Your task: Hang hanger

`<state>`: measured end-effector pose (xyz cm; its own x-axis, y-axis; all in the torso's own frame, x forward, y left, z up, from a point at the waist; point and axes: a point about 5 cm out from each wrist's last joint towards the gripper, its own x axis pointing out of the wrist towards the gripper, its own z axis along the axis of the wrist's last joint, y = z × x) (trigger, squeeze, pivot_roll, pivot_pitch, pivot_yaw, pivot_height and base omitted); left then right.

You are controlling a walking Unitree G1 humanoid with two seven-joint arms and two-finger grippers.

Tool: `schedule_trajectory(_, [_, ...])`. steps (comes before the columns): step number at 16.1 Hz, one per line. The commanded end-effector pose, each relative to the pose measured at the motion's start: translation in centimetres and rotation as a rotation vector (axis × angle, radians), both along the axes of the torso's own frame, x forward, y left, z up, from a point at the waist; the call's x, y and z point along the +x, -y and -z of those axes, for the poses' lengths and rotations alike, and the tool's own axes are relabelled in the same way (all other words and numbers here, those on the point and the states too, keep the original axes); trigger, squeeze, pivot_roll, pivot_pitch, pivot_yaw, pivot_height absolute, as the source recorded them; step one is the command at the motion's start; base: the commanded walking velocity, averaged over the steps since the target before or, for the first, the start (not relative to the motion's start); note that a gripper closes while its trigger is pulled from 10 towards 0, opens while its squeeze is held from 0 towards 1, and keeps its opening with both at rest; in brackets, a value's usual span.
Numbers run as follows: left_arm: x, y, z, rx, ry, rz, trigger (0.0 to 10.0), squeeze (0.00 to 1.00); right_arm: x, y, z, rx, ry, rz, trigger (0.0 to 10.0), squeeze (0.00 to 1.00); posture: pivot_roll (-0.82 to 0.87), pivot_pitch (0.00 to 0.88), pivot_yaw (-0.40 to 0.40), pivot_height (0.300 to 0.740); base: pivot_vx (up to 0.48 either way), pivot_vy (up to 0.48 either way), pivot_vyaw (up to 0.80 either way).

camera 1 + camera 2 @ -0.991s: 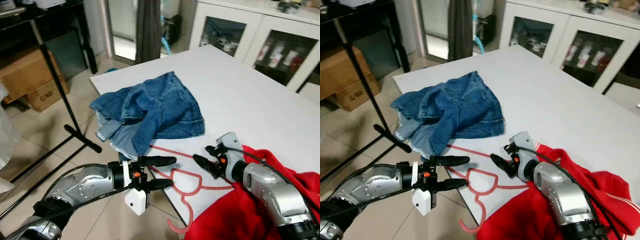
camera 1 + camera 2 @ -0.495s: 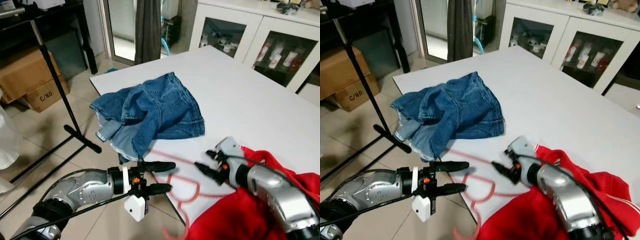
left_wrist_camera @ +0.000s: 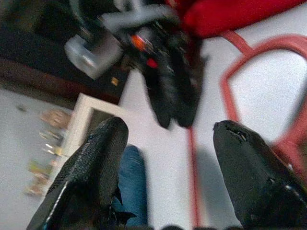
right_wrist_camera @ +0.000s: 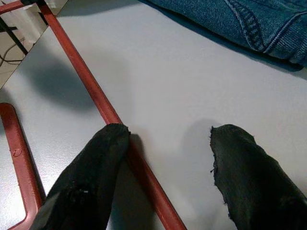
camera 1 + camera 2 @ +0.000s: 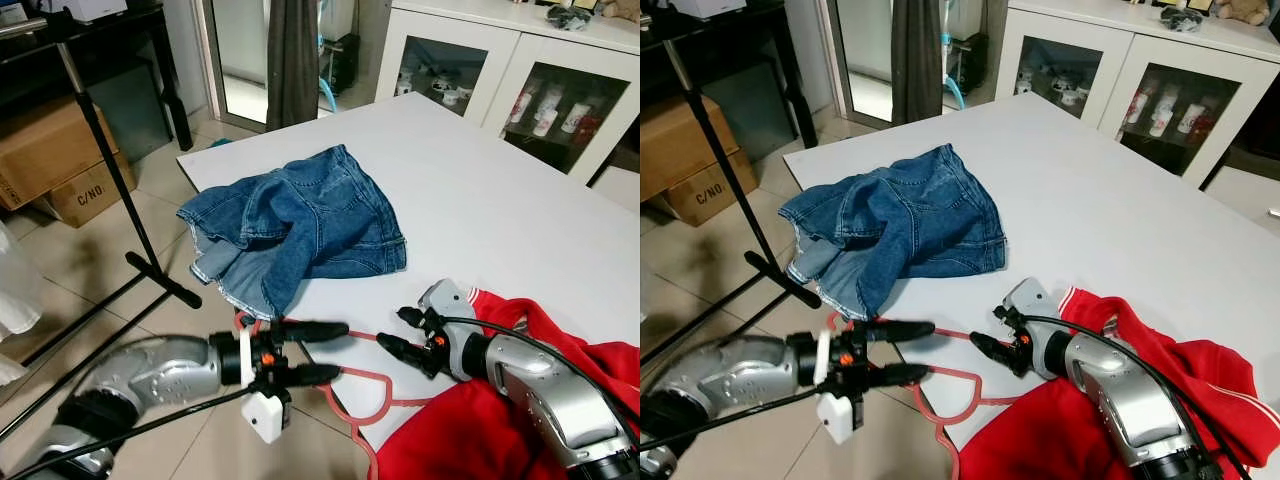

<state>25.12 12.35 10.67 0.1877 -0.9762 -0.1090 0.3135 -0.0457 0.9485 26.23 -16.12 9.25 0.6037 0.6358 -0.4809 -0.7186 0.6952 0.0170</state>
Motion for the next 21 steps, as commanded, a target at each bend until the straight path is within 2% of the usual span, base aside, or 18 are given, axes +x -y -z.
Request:
schedule_trajectory(1, [-0.2,0.1,-1.3,-0.050,0.056,0.037,10.0,0.00,-0.2,0.6,1.1,-0.047,-0.049,0.032,10.0,0.00,0.08,0.089,-0.030,0.740,0.000,0.000,0.00])
schedule_trajectory(3, [-1.2,-0.1,-1.5,-0.053,0.090,0.092,10.0,0.00,-0.2,0.5,1.3,-0.050,-0.051,0.031,10.0,0.00,0.08,0.090,-0.031,0.740,0.000,0.000,0.00])
schedule_trajectory(4, [-1.6,-0.5,-1.1,-0.023,0.082,0.105,10.0,0.05,-0.1,0.5,1.3,-0.050,-0.052,0.034,10.0,0.00,0.08,0.090,-0.031,0.740,0.000,0.000,0.00])
schedule_trajectory(6, [-2.1,-1.2,-0.6,0.007,0.071,0.116,10.0,1.00,0.2,0.5,1.2,-0.052,-0.051,0.039,10.0,0.00,0.09,0.090,-0.031,0.740,0.000,0.000,0.00])
schedule_trajectory(10, [-3.2,-1.3,-0.1,0.018,0.061,0.160,10.0,1.00,0.3,0.6,1.2,-0.052,-0.049,0.042,10.0,0.00,0.09,0.086,-0.030,0.740,0.000,0.000,0.00])
schedule_trajectory(11, [-3.4,-1.3,0.0,0.013,0.065,0.170,10.0,0.18,0.3,0.6,1.2,-0.051,-0.050,0.043,10.0,0.00,0.09,0.085,-0.031,0.740,0.000,0.000,0.00])
schedule_trajectory(12, [-3.4,-1.2,0.0,0.000,0.067,0.172,10.0,0.00,0.3,0.6,1.2,-0.051,-0.051,0.043,10.0,0.00,0.09,0.084,-0.031,0.740,0.000,0.000,0.00])
schedule_trajectory(13, [-3.5,-1.1,-0.1,-0.005,0.068,0.177,10.0,0.00,0.3,0.6,1.3,-0.051,-0.051,0.043,10.0,0.00,0.09,0.084,-0.031,0.740,0.000,0.000,0.00])
schedule_trajectory(16, [-4.6,-1.7,0.7,0.073,0.080,0.239,10.0,0.00,0.2,0.8,1.2,-0.050,-0.053,0.046,10.0,0.00,0.09,0.083,-0.027,0.740,0.000,0.000,0.00])
schedule_trajectory(18, [-4.9,-1.7,1.4,0.091,0.062,0.242,10.0,0.00,0.1,0.6,1.2,-0.039,-0.054,0.046,10.0,0.00,0.09,0.085,-0.027,0.740,0.000,0.000,0.00])
schedule_trajectory(21, [-5.1,-1.7,2.5,0.162,0.055,0.247,10.0,0.00,0.2,0.5,1.2,-0.034,-0.053,0.045,10.0,0.00,0.08,0.085,-0.028,0.740,0.000,0.000,0.00])
